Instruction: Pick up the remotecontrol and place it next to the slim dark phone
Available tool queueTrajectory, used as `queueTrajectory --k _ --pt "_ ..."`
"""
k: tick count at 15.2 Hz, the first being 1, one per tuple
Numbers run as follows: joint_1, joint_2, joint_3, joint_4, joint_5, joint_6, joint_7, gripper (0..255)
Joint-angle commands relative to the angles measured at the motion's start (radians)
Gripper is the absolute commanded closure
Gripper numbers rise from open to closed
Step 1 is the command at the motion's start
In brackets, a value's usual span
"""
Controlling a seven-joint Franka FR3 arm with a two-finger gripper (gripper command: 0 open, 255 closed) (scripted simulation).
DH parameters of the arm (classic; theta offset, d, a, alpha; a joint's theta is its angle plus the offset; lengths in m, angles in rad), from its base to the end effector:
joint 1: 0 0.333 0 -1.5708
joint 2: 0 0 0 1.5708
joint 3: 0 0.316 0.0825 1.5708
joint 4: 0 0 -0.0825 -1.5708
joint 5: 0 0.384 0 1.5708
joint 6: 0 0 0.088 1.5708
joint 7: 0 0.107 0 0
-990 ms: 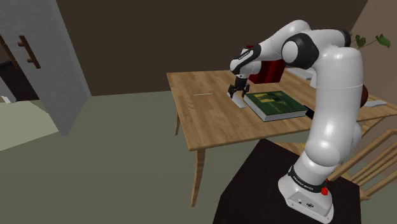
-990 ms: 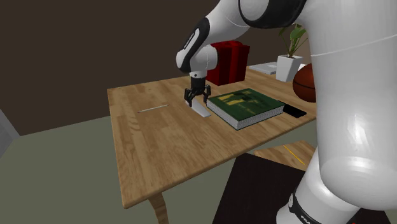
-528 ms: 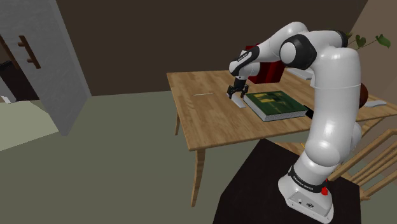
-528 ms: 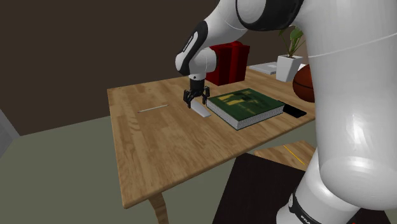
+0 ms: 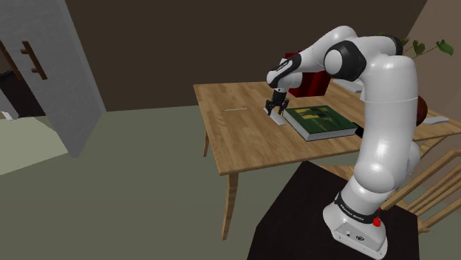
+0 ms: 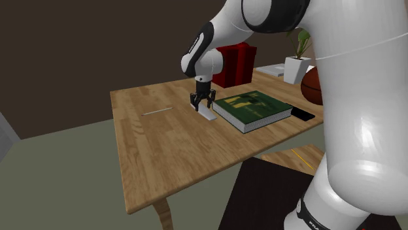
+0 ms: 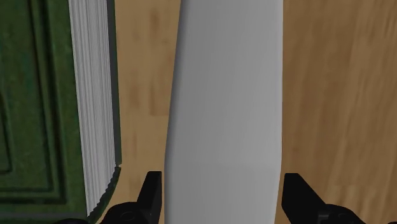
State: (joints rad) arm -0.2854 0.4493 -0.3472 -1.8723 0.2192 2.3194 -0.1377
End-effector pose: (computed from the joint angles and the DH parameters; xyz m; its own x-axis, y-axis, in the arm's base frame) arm 0.5248 -0.3626 0.2882 0.8202 -0.5712 0.0330 -0.5711 -0.8208 -0.0120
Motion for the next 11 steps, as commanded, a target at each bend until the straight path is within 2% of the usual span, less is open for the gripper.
queueTrajectory --k 1,4,5,11 --pt "-0.002 0.014 0.001 -0.01 0.001 -0.002 -0.002 255" --pt "0.0 0.021 0.002 0.013 -0.001 -0.019 0.007 255" --pt "0.004 0.005 0.0 -0.023 -0.003 0.002 0.004 255" --pt "0.014 -0.044 -0.014 -0.008 -0.028 -0.059 0.02 255"
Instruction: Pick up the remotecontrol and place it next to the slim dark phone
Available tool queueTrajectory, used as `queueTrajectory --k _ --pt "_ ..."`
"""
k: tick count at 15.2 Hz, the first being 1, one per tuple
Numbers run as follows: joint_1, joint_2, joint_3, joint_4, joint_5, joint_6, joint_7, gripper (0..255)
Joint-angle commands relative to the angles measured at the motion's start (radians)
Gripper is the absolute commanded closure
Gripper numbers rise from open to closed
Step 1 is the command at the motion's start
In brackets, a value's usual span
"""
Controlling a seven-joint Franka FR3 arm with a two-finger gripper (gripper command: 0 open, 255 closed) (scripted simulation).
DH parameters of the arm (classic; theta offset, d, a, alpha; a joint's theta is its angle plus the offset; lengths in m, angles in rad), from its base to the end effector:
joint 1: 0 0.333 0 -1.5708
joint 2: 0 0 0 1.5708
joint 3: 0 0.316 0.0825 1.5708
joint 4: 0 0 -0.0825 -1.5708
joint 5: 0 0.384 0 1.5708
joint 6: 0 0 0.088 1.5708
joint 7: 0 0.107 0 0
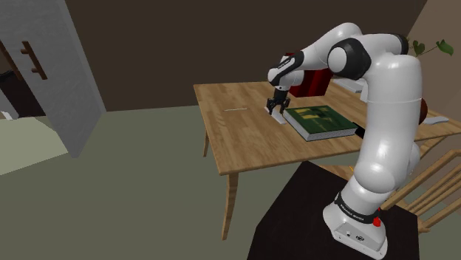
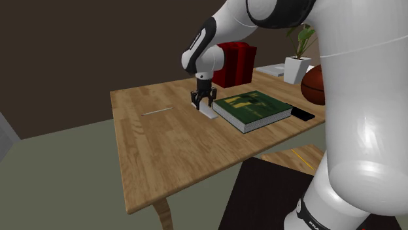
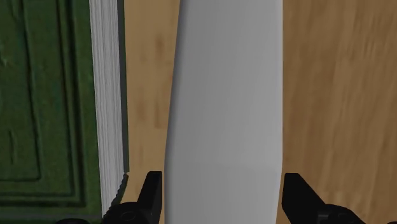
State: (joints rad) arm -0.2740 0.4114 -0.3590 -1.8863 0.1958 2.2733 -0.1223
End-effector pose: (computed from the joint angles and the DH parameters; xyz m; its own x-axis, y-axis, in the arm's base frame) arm 0.5186 -0.3583 0.3018 0.8201 -0.5722 0.0086 -0.5721 -0.8201 -0.0081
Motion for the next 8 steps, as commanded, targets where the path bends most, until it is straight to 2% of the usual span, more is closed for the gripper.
queueTrajectory --k 1,8 --pt "0.004 -0.014 -0.004 0.01 -0.008 -0.024 0.007 255" --pt "0.012 -0.064 -0.016 0.04 -0.034 -0.1 0.024 255"
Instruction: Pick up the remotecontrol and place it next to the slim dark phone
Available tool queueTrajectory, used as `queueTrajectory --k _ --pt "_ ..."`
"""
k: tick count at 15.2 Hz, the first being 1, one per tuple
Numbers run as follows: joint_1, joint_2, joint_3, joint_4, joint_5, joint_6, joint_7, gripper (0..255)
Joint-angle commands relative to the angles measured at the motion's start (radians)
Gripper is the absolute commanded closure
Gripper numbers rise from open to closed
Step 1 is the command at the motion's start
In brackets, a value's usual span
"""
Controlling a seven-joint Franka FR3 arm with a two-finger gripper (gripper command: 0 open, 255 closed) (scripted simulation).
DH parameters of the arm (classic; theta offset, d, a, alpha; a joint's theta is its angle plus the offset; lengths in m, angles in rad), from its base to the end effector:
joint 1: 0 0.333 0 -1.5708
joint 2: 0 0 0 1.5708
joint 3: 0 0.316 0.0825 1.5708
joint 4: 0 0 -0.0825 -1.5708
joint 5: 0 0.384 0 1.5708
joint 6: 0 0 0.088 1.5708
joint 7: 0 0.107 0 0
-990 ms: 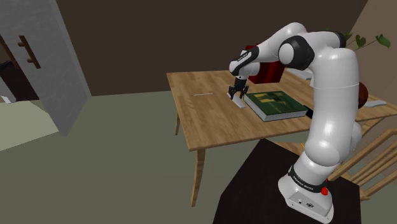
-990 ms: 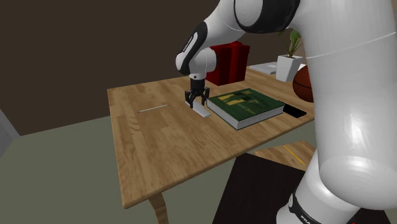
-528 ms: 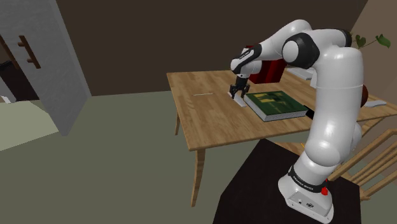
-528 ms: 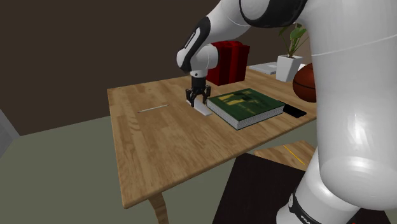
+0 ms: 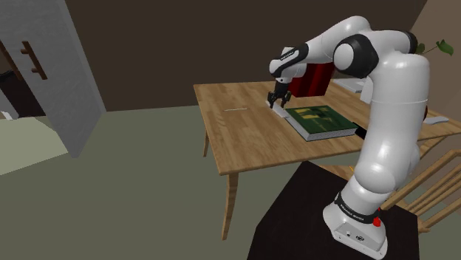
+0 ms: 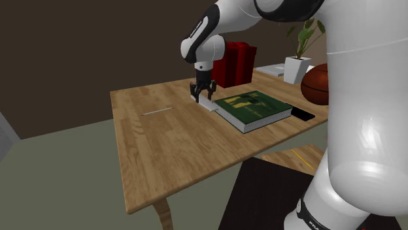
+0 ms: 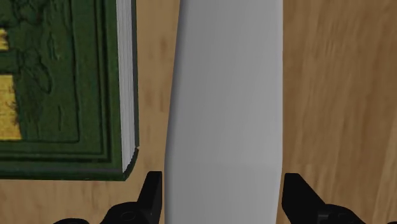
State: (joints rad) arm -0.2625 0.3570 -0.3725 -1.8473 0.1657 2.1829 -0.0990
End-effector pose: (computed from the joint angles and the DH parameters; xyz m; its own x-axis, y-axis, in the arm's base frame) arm 0.5211 -0.3576 0.3444 0.8200 -0.5722 0.0077 -0.5722 -0.8201 -0.0079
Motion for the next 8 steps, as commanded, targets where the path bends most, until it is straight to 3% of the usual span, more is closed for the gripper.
queueTrajectory --k 1,3,8 --pt "0.002 -0.016 -0.004 0.006 -0.008 -0.021 0.003 255" --pt "0.003 -0.023 -0.005 0.011 -0.011 -0.032 0.006 255" --pt "-0.066 -0.045 -0.04 -0.024 -0.007 -0.023 -0.103 255"
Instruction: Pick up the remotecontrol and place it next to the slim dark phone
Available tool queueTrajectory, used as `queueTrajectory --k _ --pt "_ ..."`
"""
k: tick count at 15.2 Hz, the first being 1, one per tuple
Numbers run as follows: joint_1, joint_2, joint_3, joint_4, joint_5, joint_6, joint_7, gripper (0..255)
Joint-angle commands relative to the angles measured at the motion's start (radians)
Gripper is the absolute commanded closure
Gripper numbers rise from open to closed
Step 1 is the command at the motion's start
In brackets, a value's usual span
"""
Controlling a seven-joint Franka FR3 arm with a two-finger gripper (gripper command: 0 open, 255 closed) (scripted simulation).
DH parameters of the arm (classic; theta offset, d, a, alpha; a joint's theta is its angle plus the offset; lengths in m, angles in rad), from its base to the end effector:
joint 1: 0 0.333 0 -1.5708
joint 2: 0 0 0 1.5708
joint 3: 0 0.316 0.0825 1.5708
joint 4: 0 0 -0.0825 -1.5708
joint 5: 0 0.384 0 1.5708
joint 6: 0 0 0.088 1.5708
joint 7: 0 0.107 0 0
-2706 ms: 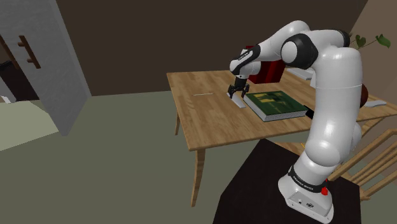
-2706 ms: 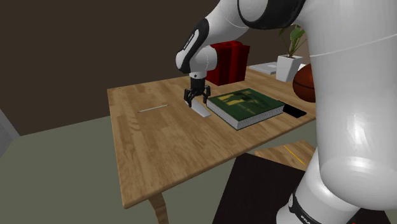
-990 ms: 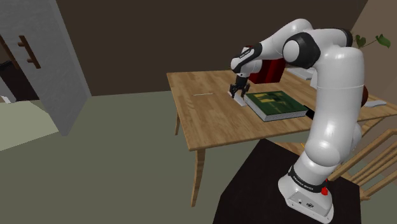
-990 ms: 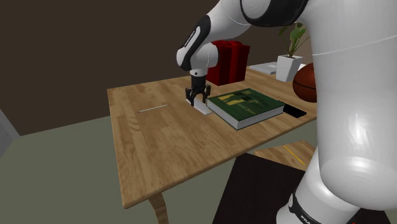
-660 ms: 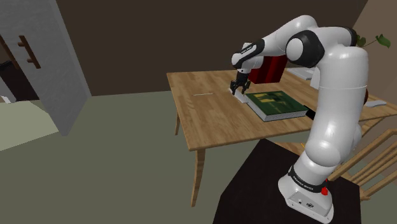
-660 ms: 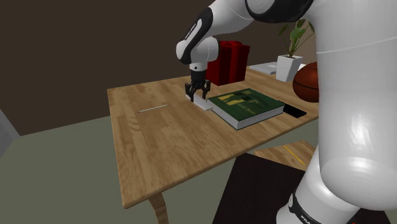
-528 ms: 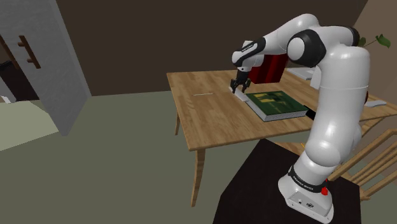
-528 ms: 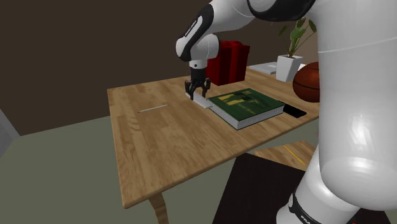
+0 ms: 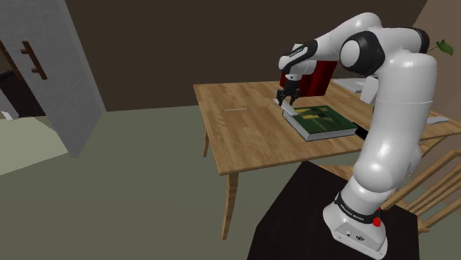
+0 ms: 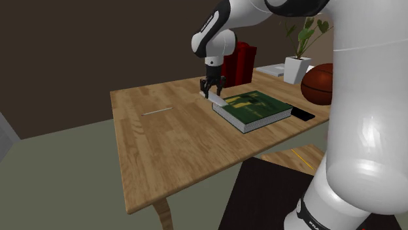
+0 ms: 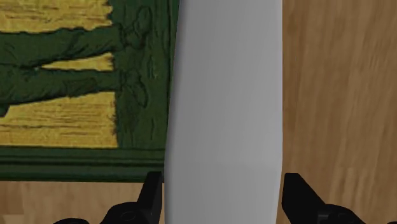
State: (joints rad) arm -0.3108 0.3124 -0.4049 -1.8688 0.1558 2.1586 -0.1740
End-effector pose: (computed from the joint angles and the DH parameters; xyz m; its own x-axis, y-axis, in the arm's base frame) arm 0.4835 -0.3929 0.3612 0.8196 -0.5729 0.0075 -0.5729 -0.8196 -0.0075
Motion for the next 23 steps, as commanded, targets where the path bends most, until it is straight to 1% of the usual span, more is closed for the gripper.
queueTrajectory --k 1,7,12,18,23 --pt "-0.032 -0.002 -0.015 -0.006 0.005 0.002 -0.05 255" --pt "-0.124 0.004 -0.054 -0.002 0.022 -0.003 -0.189 255" --pt "-0.209 0.034 -0.082 0.034 0.046 -0.02 -0.307 255" --pt "-0.323 0.098 -0.106 0.118 0.085 -0.055 -0.448 255" --pt "-0.429 0.174 -0.116 0.226 0.123 -0.1 -0.558 255"
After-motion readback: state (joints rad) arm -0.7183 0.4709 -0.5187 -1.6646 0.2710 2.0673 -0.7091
